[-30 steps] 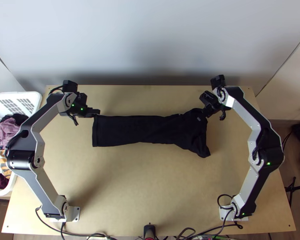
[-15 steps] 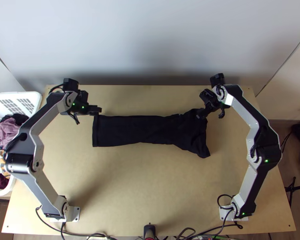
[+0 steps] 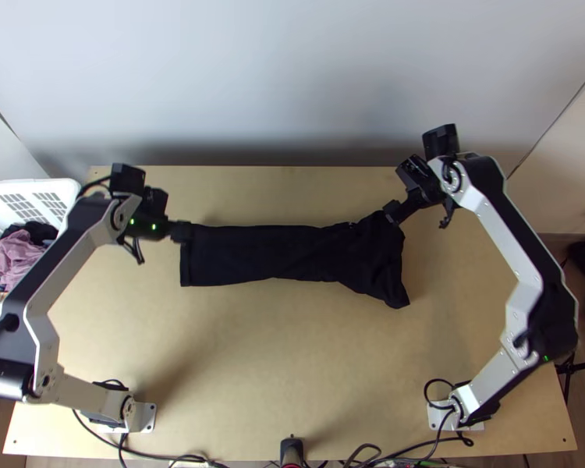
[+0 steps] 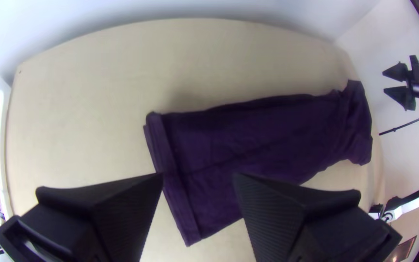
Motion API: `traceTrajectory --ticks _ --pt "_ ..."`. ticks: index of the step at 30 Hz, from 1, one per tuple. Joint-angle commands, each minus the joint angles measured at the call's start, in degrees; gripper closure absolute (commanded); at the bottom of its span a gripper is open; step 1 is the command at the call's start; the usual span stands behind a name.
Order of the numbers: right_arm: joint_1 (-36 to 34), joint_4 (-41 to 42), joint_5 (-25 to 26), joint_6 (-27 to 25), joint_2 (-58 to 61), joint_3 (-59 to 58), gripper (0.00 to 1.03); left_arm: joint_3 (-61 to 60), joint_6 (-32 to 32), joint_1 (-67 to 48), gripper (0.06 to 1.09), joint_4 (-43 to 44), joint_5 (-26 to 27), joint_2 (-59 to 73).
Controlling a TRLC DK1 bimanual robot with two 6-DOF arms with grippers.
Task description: Fold the t-shirt
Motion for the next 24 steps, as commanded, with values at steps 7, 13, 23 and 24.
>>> traceTrajectory --ticks 7,13,23,24 --pt "5.7 -4.5 0.1 2.1 -13.8 -4.5 0.04 -11.8 0.2 -0.7 0.35 1.2 -2.3 -4.9" --pt "10.1 -5.1 0.0 3.2 -16.7 -11.3 0.04 -11.6 -1.1 -1.9 0.35 3.9 -2.7 -0.4" --pt "19.4 -3.8 -0.2 3.7 -12.4 -18.1 0.04 -10.3 -3.6 -3.7 0.35 7.1 -2.8 4.1" --pt "19.7 -2.4 -0.2 3.6 -11.3 -19.1 0.04 -10.0 -4.0 -4.0 0.35 7.3 -2.8 4.3"
